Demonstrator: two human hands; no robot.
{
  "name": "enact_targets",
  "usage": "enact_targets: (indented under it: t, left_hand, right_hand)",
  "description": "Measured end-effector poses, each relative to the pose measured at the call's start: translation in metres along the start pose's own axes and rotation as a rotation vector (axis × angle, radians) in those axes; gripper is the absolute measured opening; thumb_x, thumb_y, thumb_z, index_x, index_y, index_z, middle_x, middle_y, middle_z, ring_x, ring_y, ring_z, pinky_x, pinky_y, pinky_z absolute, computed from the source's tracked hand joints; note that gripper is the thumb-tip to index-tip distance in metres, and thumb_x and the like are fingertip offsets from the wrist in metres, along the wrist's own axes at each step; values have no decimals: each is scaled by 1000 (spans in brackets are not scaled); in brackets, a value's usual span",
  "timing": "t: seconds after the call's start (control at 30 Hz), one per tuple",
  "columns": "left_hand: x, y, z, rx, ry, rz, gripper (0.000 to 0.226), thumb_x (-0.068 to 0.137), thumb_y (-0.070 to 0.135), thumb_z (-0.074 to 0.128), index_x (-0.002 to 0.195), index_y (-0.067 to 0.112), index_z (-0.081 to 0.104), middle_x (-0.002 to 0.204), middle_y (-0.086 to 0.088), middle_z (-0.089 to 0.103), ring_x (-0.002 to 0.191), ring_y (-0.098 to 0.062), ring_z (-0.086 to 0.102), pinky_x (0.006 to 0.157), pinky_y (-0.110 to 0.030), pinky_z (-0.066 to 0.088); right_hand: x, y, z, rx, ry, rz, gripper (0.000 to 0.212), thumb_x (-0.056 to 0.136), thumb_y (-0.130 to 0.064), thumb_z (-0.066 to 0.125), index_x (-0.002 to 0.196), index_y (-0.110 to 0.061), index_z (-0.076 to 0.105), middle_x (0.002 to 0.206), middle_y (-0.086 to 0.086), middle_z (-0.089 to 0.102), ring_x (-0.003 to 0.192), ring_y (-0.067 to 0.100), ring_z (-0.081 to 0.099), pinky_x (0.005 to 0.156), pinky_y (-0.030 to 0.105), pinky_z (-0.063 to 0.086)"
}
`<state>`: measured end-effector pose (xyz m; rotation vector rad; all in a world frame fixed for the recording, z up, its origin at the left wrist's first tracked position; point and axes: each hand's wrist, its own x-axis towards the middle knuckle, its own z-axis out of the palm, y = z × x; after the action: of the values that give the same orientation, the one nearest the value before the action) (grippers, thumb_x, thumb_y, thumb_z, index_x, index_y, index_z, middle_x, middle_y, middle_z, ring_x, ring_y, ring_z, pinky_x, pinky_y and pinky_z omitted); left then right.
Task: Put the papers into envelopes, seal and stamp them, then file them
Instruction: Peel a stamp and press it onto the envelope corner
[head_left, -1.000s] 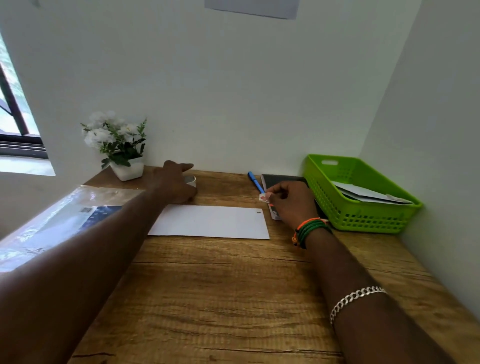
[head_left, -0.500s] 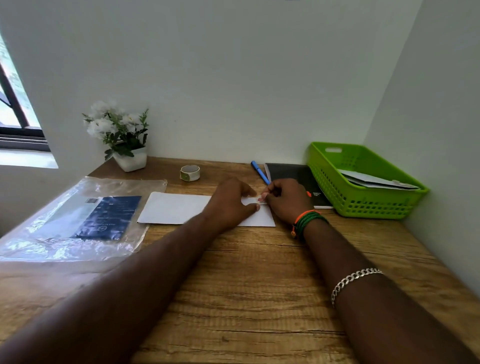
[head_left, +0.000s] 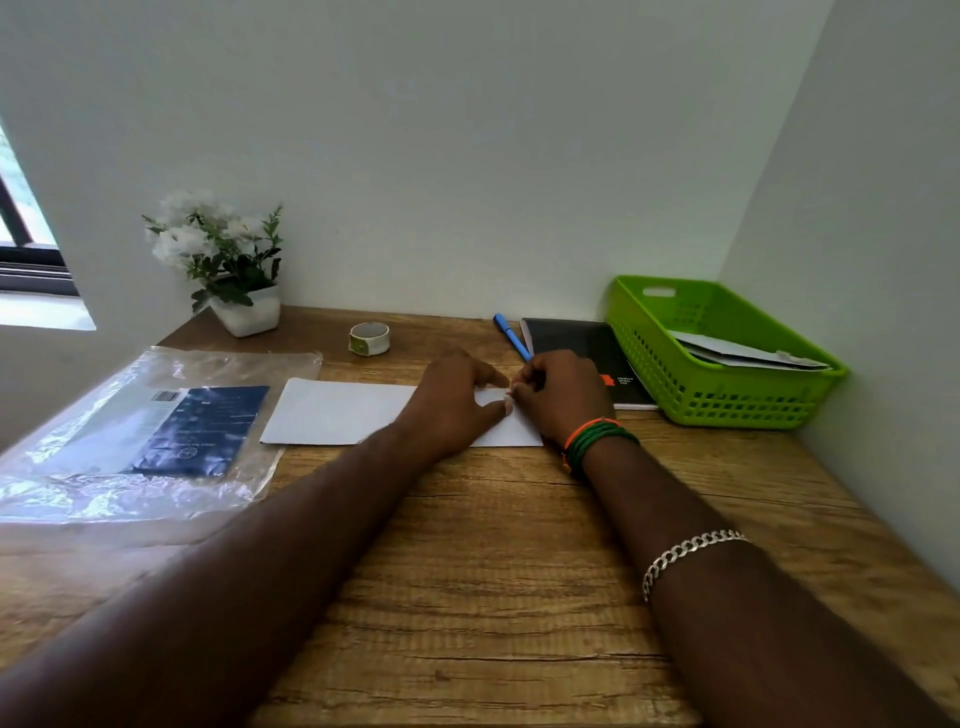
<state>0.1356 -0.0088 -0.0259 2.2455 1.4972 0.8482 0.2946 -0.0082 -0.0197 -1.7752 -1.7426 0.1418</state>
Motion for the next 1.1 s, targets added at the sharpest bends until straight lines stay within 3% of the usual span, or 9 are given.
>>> enact_targets:
  t: [0.3,0.43,0.6,0.73,0.87,1.1]
  left_hand:
    - [0,2,0,7,-17,-1,29,91,39,73,120,31,75,116,6,56,109,-9,45,92,-29,37]
    - [-1,4,-1,4,-6,5,28,92,37,73,119,29,76,110,9,51,109,-10,46,93,-29,38]
    - [-2,6,-3,4,3,14,25,93,33,73,116,26,77,111,7,58,109,-12,48,91,-29,39]
    - [-2,7,-5,-20,15,12,21,92,30,75,111,22,79,104,10,56,104,-9,47,89,-27,36]
    - [-3,7,-4,-29,24,12,18,91,30,76,106,21,79,100,11,55,100,-7,47,87,-25,35]
    - [-2,8,-3,32,15,46,16,91,32,74,102,21,79,108,3,59,107,-14,52,84,-26,38]
  right_hand:
    - [0,-1,1,6,-20,9,4,86,-22,73,87,-24,76,88,-5,73,85,10,66,81,28,56]
    - [1,3,0,111,8,43,16,83,-11,72,91,-25,75,85,-6,69,76,3,61,68,16,48]
    - [-2,1,-22,260,194,50,30,84,5,59,88,-17,78,89,-3,72,75,0,58,72,18,50]
    - [-8,-1,-32,123,37,-23,33,84,3,60,88,-23,80,98,-1,76,89,9,66,84,26,55]
    - [-14,-4,-25,-62,-146,-105,35,90,-2,57,102,-25,80,120,5,70,110,18,63,92,22,45]
    - [-17,-10,-22,-145,-100,-91,29,90,-5,61,102,-23,80,119,7,67,111,21,63,92,29,51]
